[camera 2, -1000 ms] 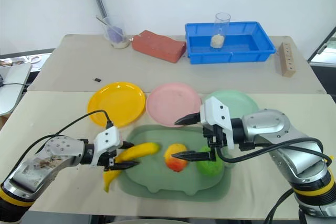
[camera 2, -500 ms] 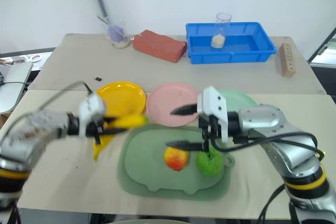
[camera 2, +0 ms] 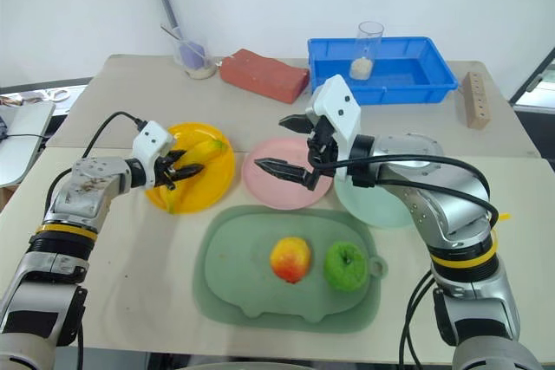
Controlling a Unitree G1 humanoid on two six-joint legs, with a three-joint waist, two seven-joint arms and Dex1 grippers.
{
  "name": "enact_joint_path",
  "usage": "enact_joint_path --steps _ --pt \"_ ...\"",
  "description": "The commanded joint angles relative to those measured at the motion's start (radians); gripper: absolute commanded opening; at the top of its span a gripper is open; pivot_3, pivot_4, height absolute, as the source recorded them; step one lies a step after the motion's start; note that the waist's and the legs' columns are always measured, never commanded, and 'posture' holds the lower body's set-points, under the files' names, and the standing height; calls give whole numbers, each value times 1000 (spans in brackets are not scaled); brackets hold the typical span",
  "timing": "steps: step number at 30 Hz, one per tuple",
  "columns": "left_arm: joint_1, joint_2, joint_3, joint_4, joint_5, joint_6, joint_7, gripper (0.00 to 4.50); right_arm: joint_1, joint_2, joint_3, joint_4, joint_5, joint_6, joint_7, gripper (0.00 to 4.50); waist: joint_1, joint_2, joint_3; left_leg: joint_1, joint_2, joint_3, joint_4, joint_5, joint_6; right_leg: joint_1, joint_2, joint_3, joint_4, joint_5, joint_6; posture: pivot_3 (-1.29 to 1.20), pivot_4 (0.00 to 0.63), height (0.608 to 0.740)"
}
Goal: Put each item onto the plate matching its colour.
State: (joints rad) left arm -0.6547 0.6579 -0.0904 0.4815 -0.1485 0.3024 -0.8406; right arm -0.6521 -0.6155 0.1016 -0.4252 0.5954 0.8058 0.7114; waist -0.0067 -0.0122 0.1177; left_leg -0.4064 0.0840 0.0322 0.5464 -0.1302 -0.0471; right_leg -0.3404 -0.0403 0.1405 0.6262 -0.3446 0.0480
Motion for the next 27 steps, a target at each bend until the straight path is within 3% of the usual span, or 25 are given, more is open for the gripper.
enact_joint_path --steps 1,9,13,20,27 --pt "-40 38 54 -23 -14 -15 -35 4376 9 -26 -33 -41 3 6 5 4500 -1 0 0 0 0 0 0 0 0 0 0 0 0 0 0 0 150 740" --pt "-61 146 80 -240 -101 80 -232 4454 86 -124 -57 -86 38 11 81 4500 -5 0 0 -1 0 0 -1 0 0 4 1 0 0 0 0 0 150 740" --pt "-14 168 49 -467 -174 127 -344 4454 141 -194 -75 -95 47 -10 162 4500 -4 0 0 1 0 0 0 0 0 3 0 0 -1 0 0 0 150 740" --pt "146 111 -129 -756 -171 -9 -474 4454 261 -339 -165 -159 106 16 275 4500 -6 2 -1 0 0 0 0 0 0 7 0 0 -1 0 0 0 150 740" --pt "160 -35 -294 -638 -74 -224 -508 4454 423 -423 -316 -282 220 110 252 4500 2 -1 1 0 0 -1 11 -5 8 7 0 0 -2 -1 1 0 150 740"
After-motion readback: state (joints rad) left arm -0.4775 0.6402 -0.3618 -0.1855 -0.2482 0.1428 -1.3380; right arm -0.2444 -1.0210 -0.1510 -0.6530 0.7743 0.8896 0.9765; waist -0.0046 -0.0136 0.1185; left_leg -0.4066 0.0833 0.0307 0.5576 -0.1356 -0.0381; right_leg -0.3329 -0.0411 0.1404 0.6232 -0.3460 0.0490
